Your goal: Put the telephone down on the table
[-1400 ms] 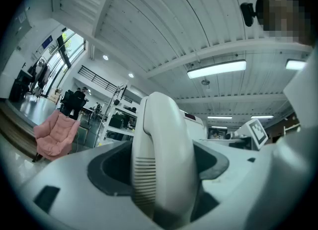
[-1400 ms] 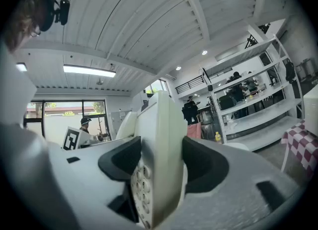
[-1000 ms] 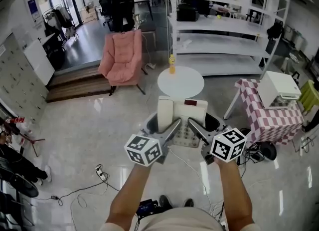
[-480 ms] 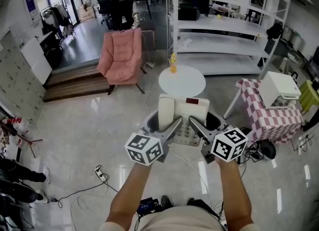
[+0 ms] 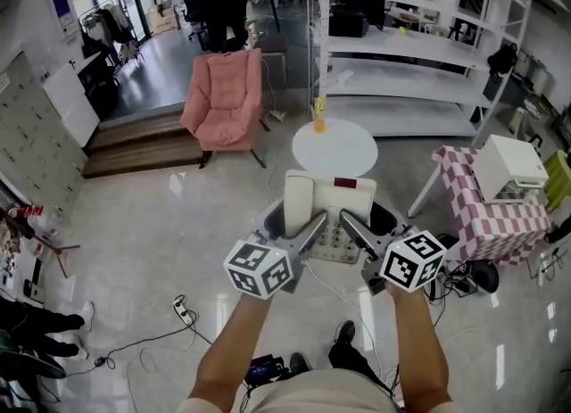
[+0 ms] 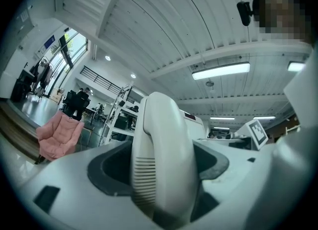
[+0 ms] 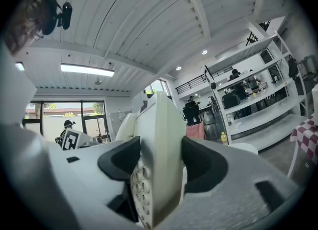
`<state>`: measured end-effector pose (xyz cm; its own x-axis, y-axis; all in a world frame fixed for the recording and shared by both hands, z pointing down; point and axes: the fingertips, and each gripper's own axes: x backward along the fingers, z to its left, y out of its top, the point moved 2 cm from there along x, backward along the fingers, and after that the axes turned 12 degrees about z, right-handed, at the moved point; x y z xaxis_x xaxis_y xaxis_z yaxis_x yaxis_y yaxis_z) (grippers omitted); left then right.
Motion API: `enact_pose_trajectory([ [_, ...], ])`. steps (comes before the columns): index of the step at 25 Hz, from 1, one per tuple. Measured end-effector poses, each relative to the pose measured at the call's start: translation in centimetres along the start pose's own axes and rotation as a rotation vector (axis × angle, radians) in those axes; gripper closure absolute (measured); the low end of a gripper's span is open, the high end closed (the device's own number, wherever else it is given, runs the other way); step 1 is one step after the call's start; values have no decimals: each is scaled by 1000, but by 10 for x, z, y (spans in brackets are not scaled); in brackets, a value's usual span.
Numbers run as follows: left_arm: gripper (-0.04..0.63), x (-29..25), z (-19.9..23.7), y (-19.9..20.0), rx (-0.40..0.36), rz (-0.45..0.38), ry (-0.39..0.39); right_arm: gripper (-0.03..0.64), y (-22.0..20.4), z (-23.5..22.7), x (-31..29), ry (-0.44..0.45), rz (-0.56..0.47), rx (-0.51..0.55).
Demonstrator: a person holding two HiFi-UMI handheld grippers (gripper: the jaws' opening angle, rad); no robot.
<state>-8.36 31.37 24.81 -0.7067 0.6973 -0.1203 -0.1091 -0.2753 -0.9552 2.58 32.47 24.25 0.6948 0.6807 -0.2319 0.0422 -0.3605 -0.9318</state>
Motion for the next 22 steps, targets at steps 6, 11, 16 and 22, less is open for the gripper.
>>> enact_pose_trajectory([
  [6,245,-34,14,4,-2,11,42,367,8,-36,-18,44,6,-17],
  [11,245,-71,27,7,14,7,71,368,19,-75,-33,74,20,-15],
  [16,245,-100,43,14,25,-3,107,368,32,-105,-52,111,38,-6],
  [22,245,-132,55,27,21,-17,160,368,51,-139,-69,166,47,4],
])
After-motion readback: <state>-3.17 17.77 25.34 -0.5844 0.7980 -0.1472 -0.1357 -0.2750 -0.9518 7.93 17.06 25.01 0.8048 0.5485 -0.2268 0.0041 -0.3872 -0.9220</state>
